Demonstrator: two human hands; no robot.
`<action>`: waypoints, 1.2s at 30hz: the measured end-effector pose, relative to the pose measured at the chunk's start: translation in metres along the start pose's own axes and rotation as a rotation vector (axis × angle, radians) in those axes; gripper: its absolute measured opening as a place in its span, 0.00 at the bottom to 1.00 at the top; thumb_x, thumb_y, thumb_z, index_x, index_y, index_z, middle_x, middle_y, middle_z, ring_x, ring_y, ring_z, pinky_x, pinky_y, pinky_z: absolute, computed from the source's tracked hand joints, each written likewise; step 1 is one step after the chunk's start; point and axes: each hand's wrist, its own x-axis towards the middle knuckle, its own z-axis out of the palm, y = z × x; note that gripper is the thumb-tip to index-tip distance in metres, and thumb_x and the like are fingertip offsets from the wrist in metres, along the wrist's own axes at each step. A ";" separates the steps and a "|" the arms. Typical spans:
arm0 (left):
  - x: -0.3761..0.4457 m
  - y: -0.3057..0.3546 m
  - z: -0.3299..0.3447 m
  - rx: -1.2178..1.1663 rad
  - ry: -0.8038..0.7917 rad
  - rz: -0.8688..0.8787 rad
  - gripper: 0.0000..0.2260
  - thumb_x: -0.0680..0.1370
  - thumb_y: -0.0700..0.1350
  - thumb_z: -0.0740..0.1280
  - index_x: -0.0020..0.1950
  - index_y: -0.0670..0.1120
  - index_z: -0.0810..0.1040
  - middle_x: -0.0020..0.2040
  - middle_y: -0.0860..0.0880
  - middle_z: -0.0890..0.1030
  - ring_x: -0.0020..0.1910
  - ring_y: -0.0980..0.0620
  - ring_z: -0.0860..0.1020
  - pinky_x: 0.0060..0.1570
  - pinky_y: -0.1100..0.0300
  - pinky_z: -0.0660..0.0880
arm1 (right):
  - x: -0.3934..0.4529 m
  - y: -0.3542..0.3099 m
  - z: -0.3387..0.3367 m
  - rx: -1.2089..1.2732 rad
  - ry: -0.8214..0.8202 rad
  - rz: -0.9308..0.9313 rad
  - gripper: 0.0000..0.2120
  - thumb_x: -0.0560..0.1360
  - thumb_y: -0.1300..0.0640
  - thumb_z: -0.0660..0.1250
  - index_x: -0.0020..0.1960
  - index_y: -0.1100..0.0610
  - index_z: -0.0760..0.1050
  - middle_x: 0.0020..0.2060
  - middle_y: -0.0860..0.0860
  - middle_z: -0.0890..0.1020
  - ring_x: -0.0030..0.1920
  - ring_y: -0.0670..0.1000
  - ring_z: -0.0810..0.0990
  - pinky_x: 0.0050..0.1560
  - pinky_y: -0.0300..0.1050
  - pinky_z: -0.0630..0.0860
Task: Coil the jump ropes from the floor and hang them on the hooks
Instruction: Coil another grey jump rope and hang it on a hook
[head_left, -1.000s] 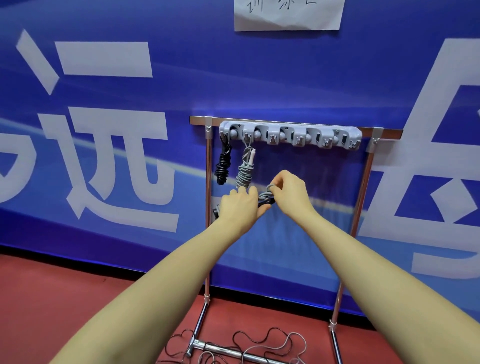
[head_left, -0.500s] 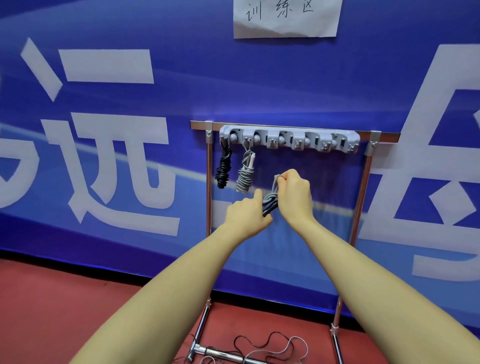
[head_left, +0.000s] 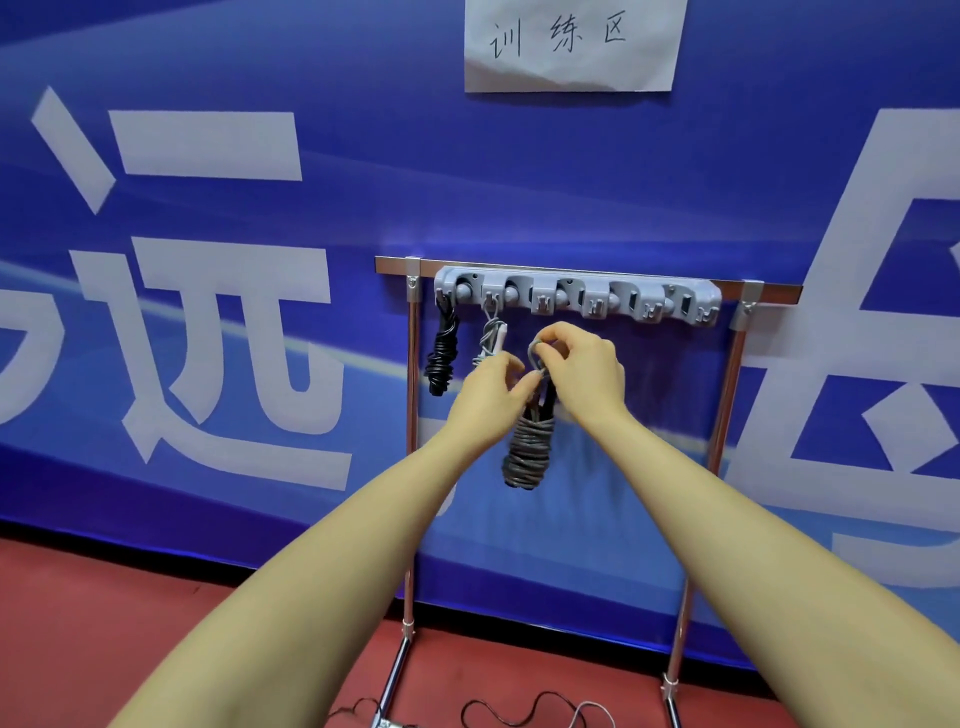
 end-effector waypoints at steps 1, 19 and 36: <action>0.008 0.002 -0.001 -0.064 0.012 -0.009 0.11 0.78 0.51 0.65 0.52 0.44 0.77 0.45 0.51 0.80 0.47 0.52 0.78 0.49 0.56 0.74 | 0.006 0.002 0.002 0.025 0.006 0.006 0.06 0.75 0.53 0.64 0.47 0.49 0.80 0.39 0.45 0.82 0.44 0.49 0.76 0.41 0.43 0.65; 0.154 -0.011 0.037 -0.244 0.184 -0.211 0.19 0.75 0.43 0.67 0.24 0.46 0.67 0.20 0.51 0.65 0.26 0.53 0.61 0.29 0.60 0.60 | 0.120 0.048 0.061 0.296 0.171 0.068 0.06 0.76 0.61 0.65 0.53 0.59 0.75 0.34 0.44 0.76 0.44 0.51 0.77 0.41 0.40 0.67; 0.139 -0.035 0.052 -0.166 0.199 -0.165 0.10 0.77 0.40 0.61 0.53 0.43 0.81 0.50 0.46 0.83 0.52 0.47 0.78 0.52 0.57 0.74 | 0.108 0.075 0.090 0.187 0.184 0.033 0.09 0.75 0.64 0.62 0.53 0.57 0.76 0.54 0.54 0.75 0.55 0.54 0.73 0.46 0.41 0.66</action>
